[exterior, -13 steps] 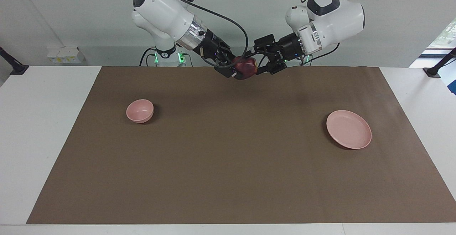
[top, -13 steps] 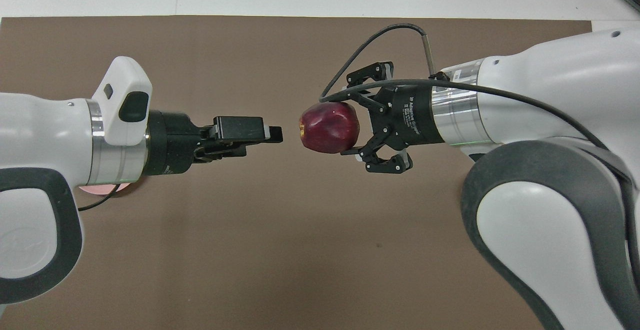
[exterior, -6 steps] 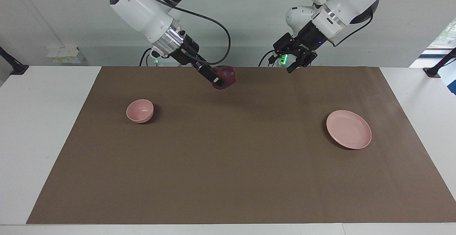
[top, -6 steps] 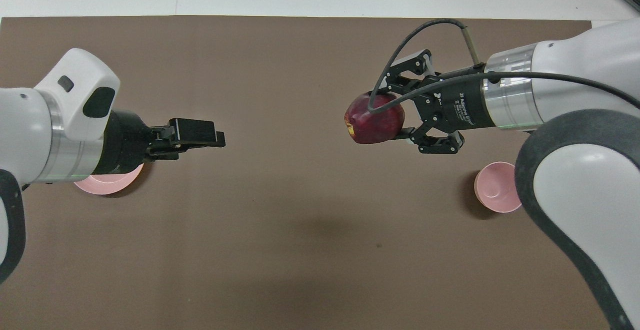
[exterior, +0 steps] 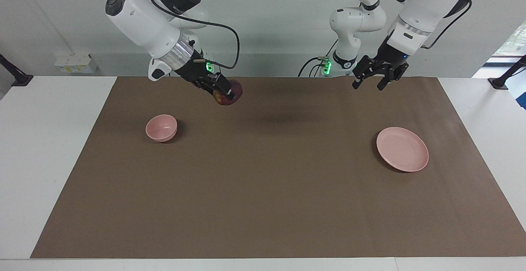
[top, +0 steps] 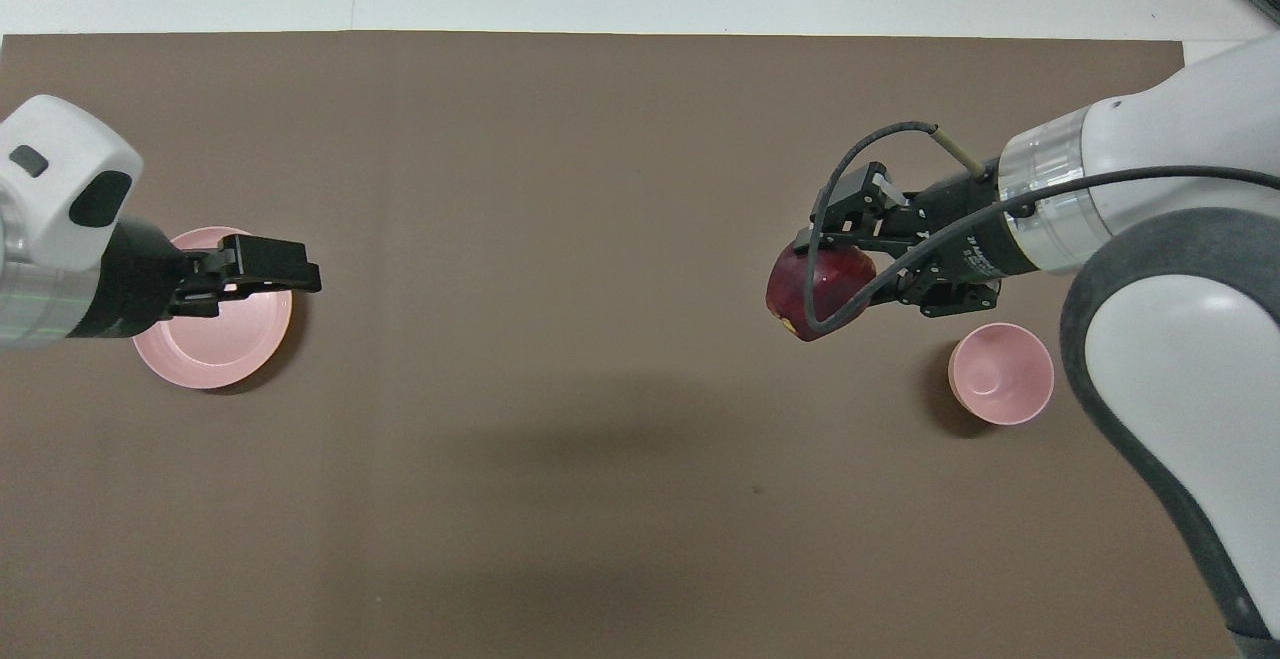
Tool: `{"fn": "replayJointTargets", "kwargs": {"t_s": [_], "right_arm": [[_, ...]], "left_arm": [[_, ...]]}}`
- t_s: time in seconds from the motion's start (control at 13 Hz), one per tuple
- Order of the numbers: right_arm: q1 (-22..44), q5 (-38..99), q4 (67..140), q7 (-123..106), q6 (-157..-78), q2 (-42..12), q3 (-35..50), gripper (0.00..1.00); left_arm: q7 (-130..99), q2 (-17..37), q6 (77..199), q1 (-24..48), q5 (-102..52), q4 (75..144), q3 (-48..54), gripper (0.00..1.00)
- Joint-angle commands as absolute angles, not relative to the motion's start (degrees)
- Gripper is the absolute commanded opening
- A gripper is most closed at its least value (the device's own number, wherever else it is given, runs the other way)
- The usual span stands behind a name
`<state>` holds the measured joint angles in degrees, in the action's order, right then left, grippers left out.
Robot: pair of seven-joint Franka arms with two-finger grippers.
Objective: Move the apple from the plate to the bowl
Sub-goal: 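Carry the apple over the pink bowl with the right gripper while the left retracts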
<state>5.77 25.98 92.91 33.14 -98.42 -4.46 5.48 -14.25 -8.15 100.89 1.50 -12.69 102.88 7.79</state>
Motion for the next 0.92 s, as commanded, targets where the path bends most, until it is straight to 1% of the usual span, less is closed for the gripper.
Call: {"fn": "replayJointTargets", "kwargs": {"t_s": [0.0,0.23,0.38,0.46,0.69,0.77,0.85], "right_arm": [[3.8,21.1,92.8,22.8,-95.2,-3.6,5.8,0.0],[0.9,18.4,92.6,15.3,-91.0,-3.4,5.9,0.0],[0.4,13.8,92.6,9.5,-89.1,-3.3,5.7,0.0],[0.4,11.9,92.8,6.4,-88.9,-3.2,5.7,0.0],[-0.7,6.0,93.8,-5.2,-88.9,-2.4,5.7,0.0],[-1.5,4.1,94.6,-7.6,-88.9,-1.9,5.7,0.0],[-2.5,3.3,95.7,-10.5,-89.3,-1.3,5.7,0.0]], "left_arm": [[-9.5,-8.7,96.3,0.9,-6.4,102.1,6.2,1.0],[-2.3,-8.7,95.4,-0.8,-3.1,101.7,4.2,1.0],[-1.2,-8.3,95.2,-2.5,-2.3,100.7,4.2,1.0],[-1.1,-7.3,94.4,-2.7,-1.4,98.6,4.2,1.0],[-1.1,1.7,83.0,-2.7,0.2,83.5,4.3,1.0],[-1.2,2.6,83.4,-2.7,0.2,82.0,4.3,1.0],[-1.1,2.4,84.7,-2.6,0.3,82.2,4.3,1.0]]}}
